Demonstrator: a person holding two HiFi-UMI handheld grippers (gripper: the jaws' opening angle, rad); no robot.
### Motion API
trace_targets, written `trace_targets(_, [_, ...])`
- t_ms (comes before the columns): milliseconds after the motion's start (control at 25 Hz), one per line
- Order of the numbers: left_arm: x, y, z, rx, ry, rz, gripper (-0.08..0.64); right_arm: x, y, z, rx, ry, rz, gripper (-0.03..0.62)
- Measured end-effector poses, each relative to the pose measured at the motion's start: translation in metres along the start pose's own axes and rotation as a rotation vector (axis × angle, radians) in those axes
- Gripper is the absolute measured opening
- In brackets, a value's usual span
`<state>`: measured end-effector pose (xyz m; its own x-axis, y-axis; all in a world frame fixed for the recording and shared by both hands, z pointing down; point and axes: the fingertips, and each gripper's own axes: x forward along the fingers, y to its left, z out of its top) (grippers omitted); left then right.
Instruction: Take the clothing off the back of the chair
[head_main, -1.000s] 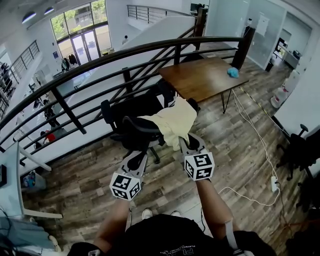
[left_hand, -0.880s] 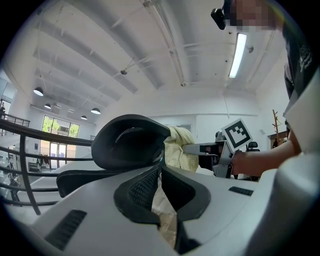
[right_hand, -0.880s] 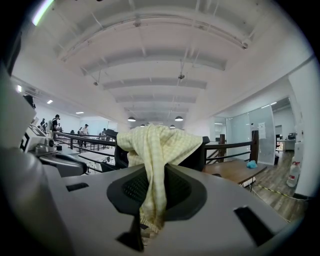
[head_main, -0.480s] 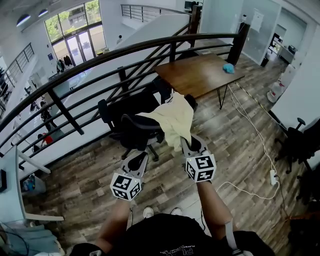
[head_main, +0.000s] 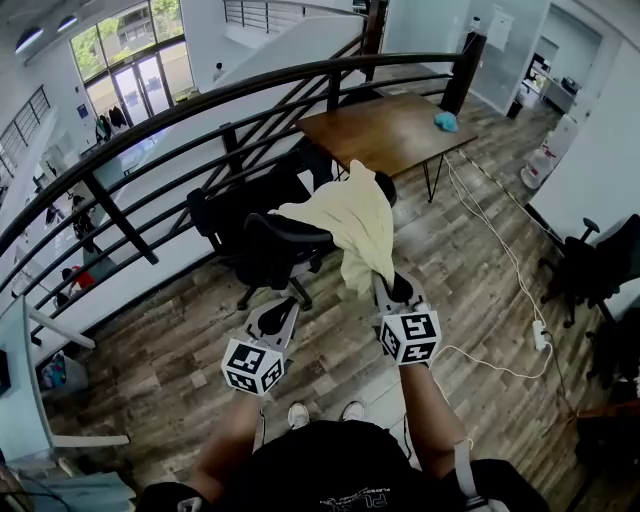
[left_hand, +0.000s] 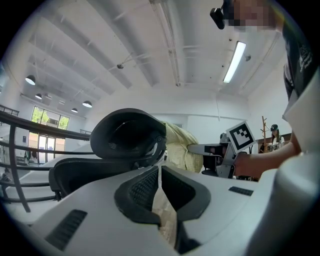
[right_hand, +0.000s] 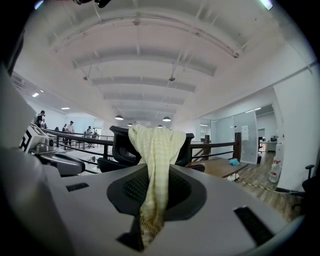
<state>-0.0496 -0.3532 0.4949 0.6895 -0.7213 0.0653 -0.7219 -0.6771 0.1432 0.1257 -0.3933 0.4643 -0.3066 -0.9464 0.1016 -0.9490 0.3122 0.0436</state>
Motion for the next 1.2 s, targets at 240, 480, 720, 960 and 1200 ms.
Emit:
trace_targets(240, [-0.013, 0.001, -0.001, 0.003, 0.007, -0.055, 0.017, -0.016, 0.009, -0.002, 0.005, -0.01, -0.073, 0.069])
trace_targets(480, [-0.018, -0.001, -0.007, -0.001, 0.018, -0.084, 0.017, -0.032, 0.016, -0.004, 0.003, -0.024, -0.114, 0.068])
trace_targets(720, [-0.018, -0.009, -0.006, 0.015, 0.007, -0.061, 0.017, -0.045, 0.023, -0.008, 0.027, -0.031, -0.092, 0.069])
trace_targets(960, [-0.027, -0.026, 0.001, 0.021, -0.009, 0.008, 0.017, -0.061, 0.024, -0.007, 0.025, -0.04, -0.056, 0.069])
trace_targets(1200, [-0.035, -0.042, -0.004, 0.028, 0.0, 0.061, 0.017, -0.077, 0.025, -0.007, 0.001, -0.041, -0.028, 0.069])
